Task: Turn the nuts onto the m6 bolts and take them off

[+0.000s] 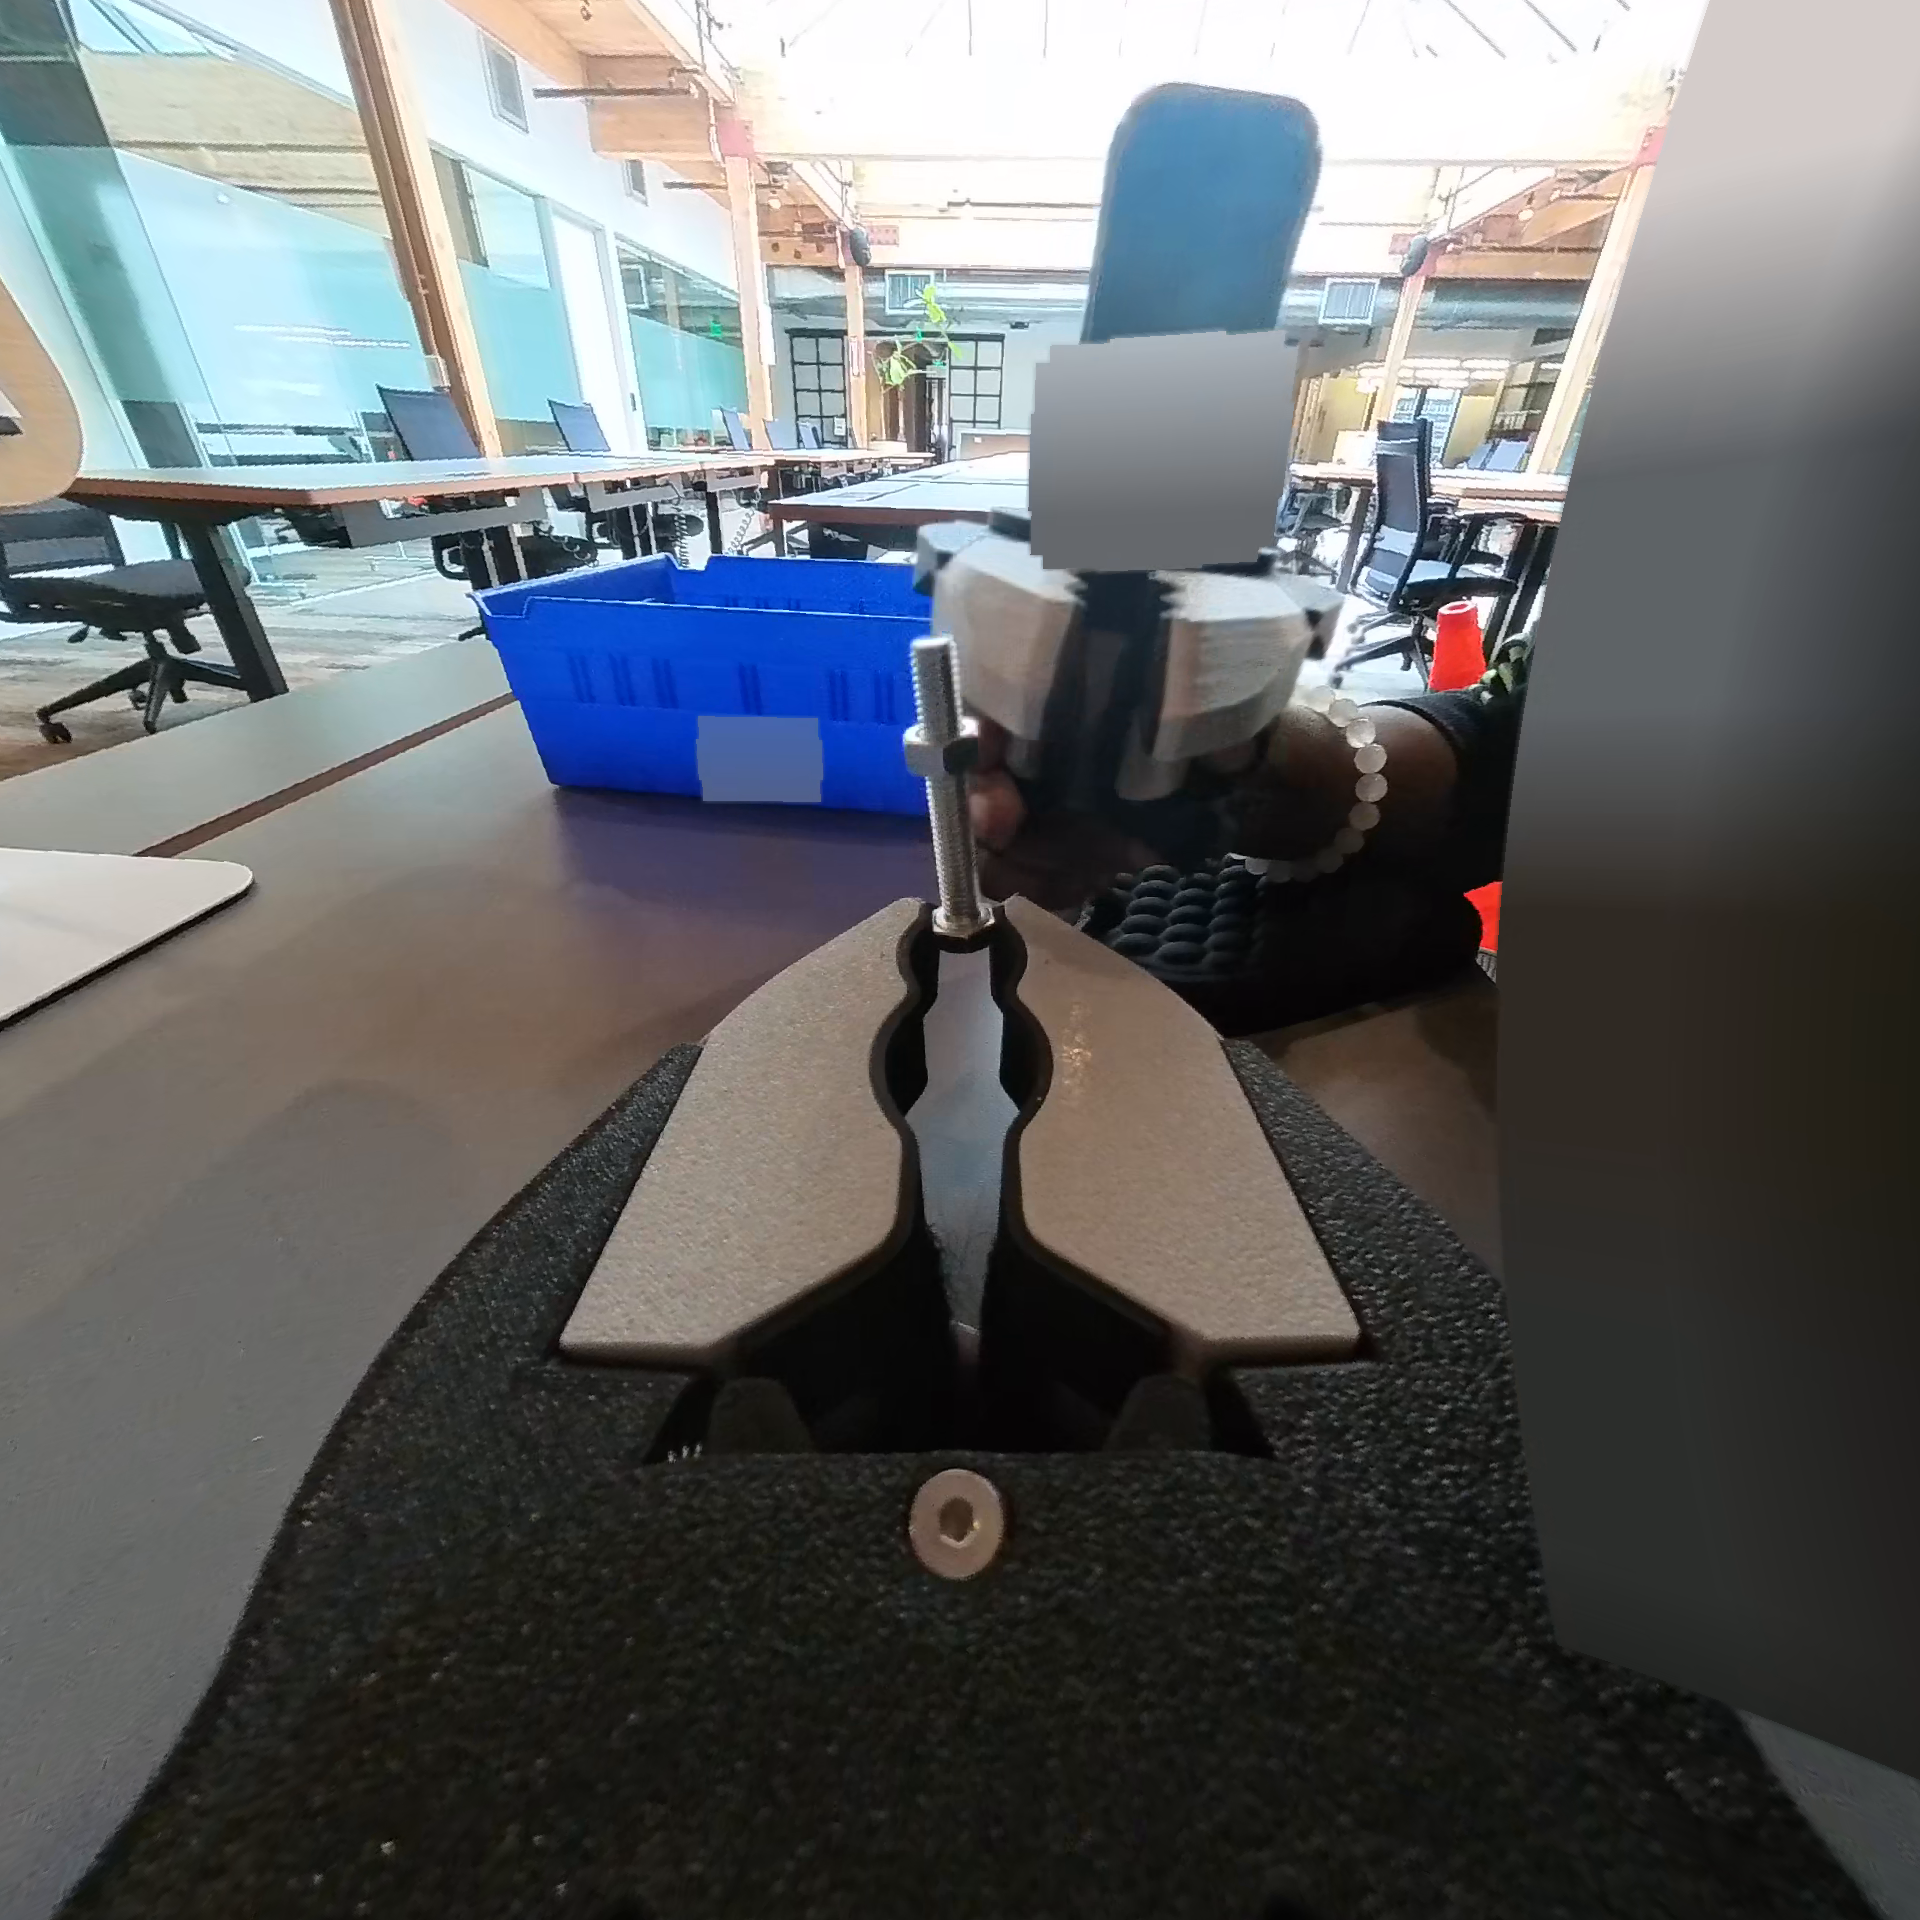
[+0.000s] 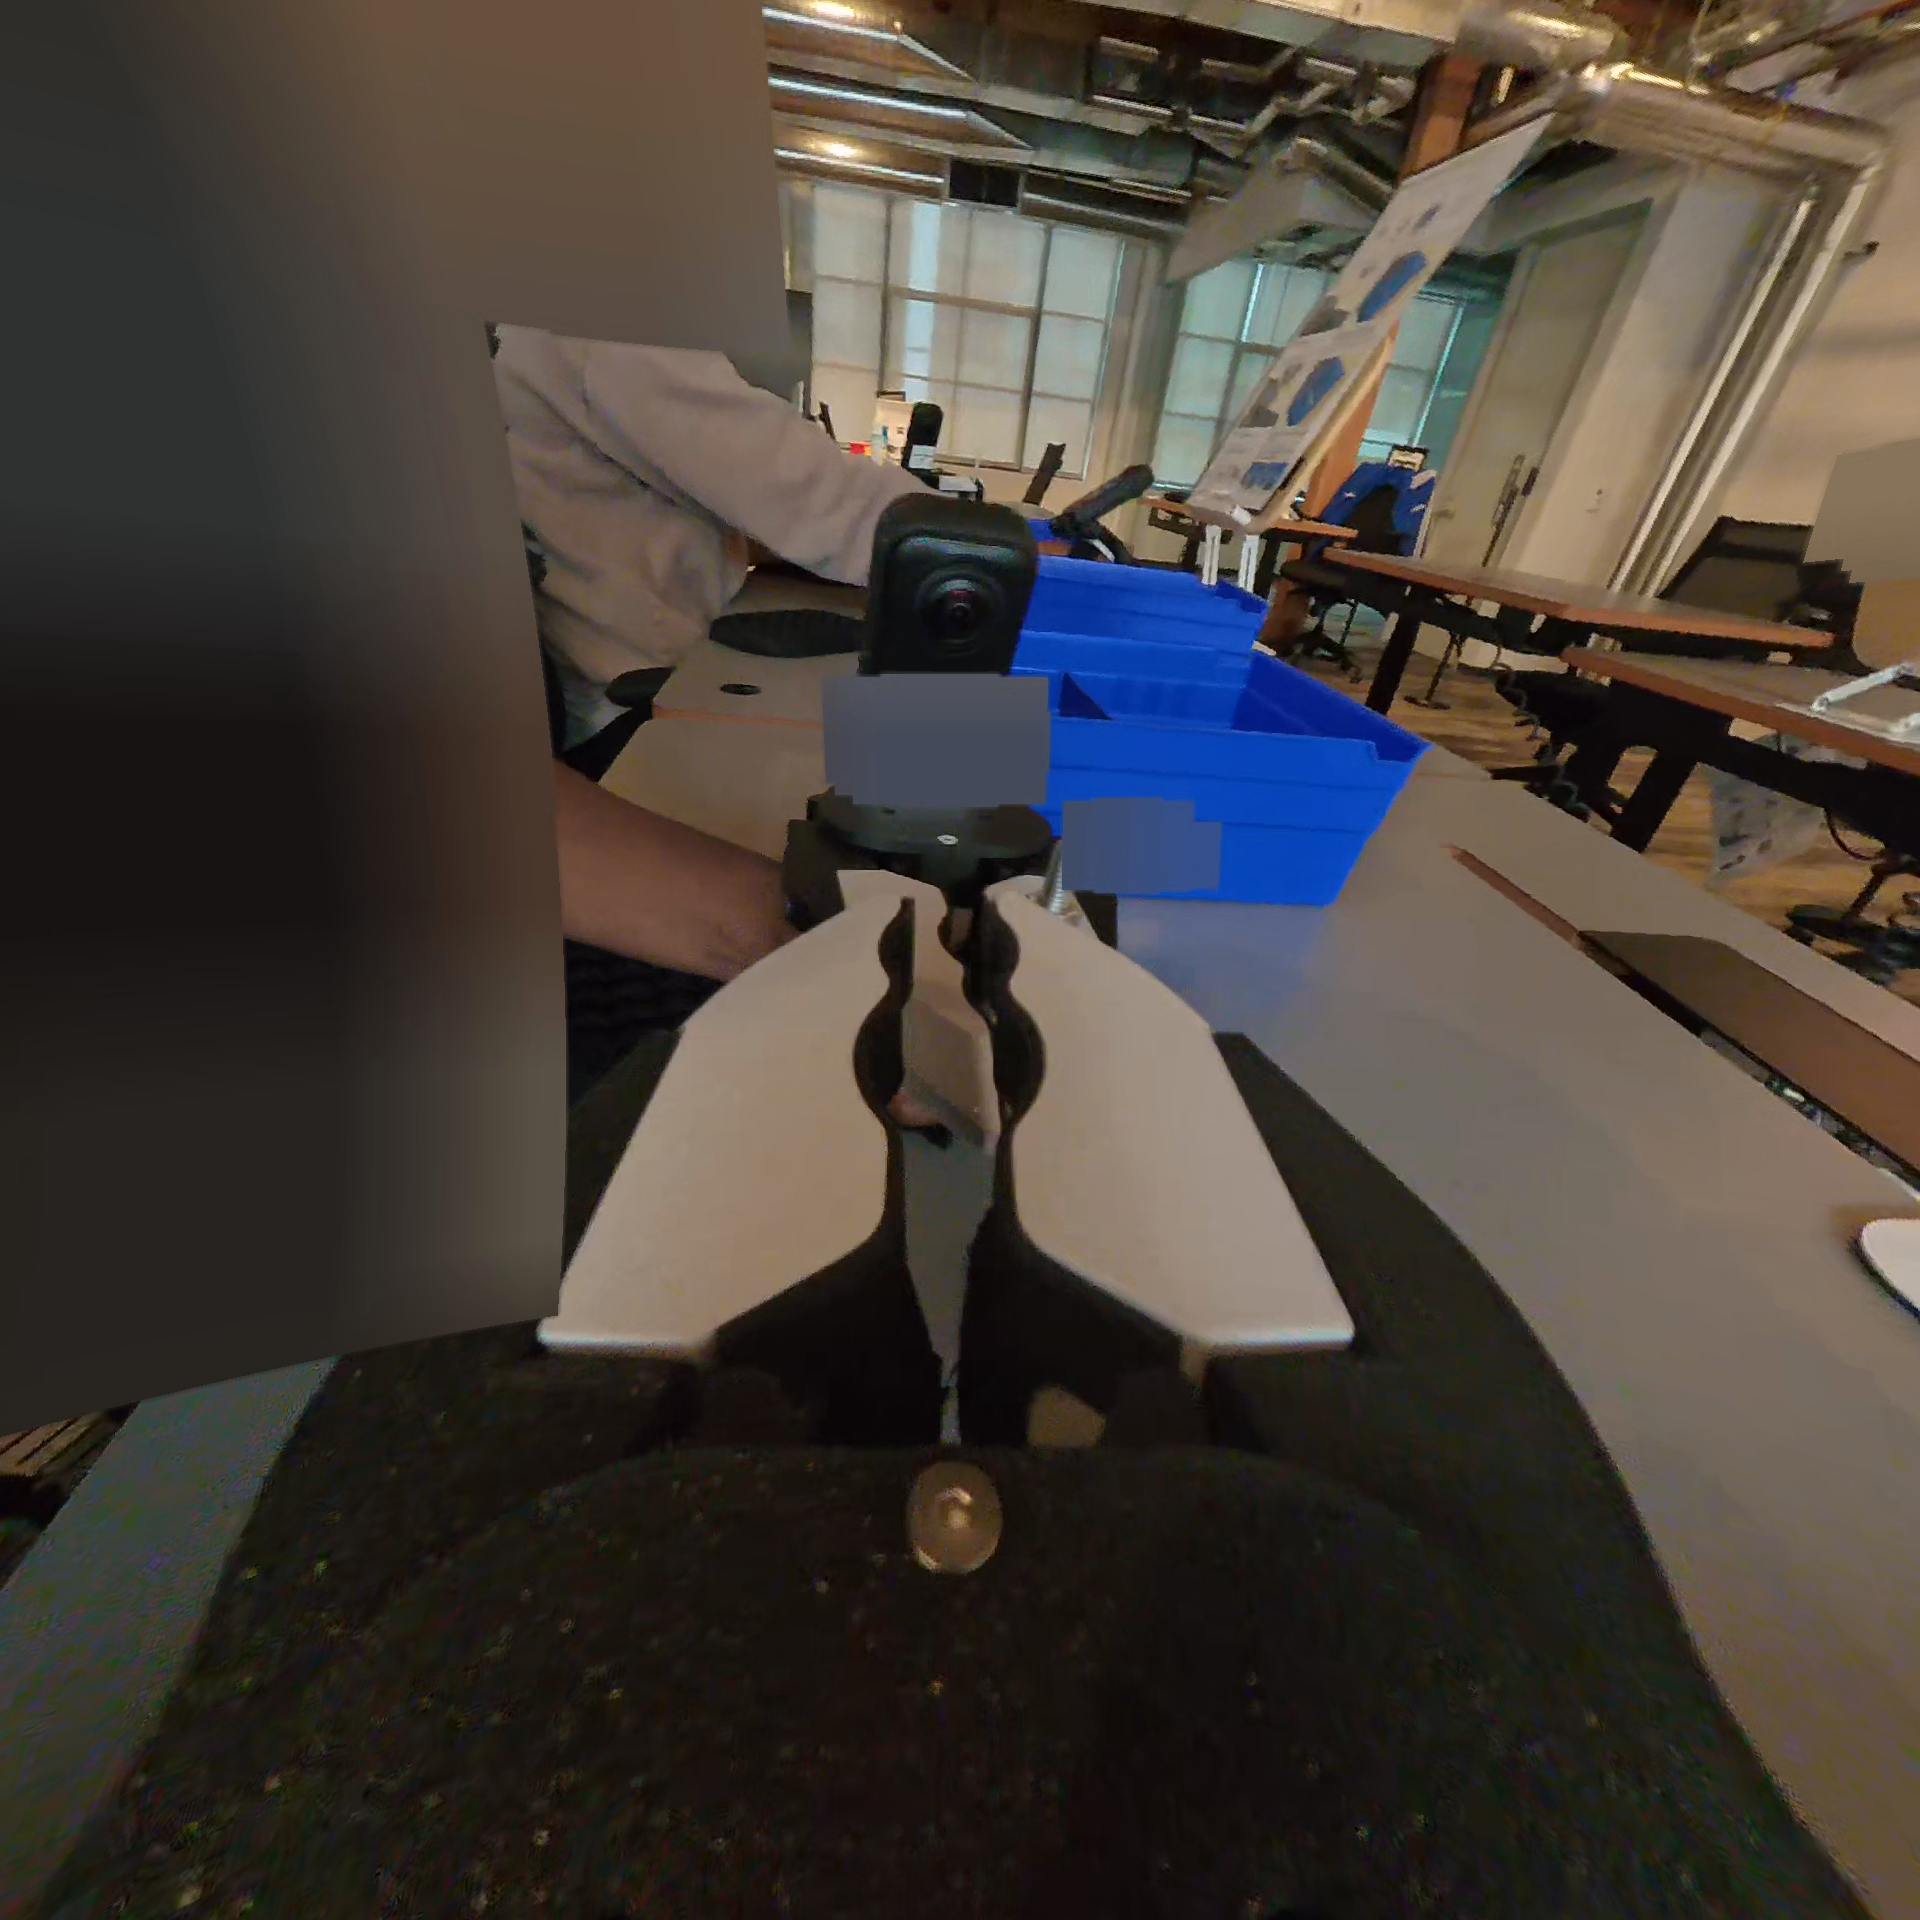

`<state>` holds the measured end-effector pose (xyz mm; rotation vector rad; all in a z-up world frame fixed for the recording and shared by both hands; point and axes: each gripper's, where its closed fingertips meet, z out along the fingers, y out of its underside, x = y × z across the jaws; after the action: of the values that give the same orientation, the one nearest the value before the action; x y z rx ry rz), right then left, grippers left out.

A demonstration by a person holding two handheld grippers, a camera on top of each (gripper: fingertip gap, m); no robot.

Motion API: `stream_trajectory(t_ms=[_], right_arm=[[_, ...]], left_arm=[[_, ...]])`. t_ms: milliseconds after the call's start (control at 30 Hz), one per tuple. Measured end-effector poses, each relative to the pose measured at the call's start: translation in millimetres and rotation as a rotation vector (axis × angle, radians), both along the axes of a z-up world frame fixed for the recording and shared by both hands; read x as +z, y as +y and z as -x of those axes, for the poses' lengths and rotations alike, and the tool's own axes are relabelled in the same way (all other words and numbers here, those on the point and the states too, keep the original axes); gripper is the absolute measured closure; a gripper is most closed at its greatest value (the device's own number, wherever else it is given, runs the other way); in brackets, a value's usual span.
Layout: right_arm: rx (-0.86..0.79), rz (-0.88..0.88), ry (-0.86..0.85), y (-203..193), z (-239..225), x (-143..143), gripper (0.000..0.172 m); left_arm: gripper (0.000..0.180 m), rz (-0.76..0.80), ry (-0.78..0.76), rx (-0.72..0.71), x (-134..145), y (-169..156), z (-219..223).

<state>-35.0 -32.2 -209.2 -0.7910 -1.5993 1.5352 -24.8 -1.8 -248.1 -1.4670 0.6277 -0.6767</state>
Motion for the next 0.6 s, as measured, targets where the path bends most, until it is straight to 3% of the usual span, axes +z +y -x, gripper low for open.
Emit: stream_trajectory(t_ms=[100, 133, 233, 300, 400, 433, 467, 533, 600], right_arm=[[-0.033, 0.028, -0.018, 4.7, 6.4, -2.1, 0.122], [-0.023, 0.025, -0.037, 2.9, 6.8, -4.6, 0.122], [0.013, -0.012, -0.006, -2.6, -0.1, -2.1, 0.162], [-0.002, 0.0, -0.002, 0.4, 0.0, -0.1, 0.162], [-0.046, 0.028, -0.011, 6.7, 6.5, -0.6, 0.128], [-0.044, 0.026, -0.022, 5.9, 7.3, -2.1, 0.124], [-0.029, 0.017, -0.03, 3.3, 6.2, -3.3, 0.13], [-0.001, -0.012, -0.01, -0.9, 1.1, -2.1, 0.16], [-0.011, -0.007, -0.001, 0.8, 0.7, -0.2, 0.162]], left_arm=[[0.171, 0.0, 0.002, 0.0, -0.2, 0.0, -0.3], [0.171, 0.0, 0.001, 0.001, -0.1, 0.1, -0.1], [0.171, -0.001, 0.0, 0.002, 0.1, 0.1, 0.2], [0.171, 0.0, 0.0, 0.0, 0.0, 0.2, 0.1], [0.171, 0.0, 0.002, 0.0, -0.1, 0.2, -0.2], [0.171, -0.001, 0.002, 0.0, 0.0, 0.2, -0.1], [0.171, 0.0, 0.001, 0.001, 0.0, 0.3, 0.0], [0.171, 0.0, 0.0, 0.001, 0.0, 0.3, 0.2], [0.171, 0.0, 0.0, 0.001, 0.0, 0.4, 0.1]])
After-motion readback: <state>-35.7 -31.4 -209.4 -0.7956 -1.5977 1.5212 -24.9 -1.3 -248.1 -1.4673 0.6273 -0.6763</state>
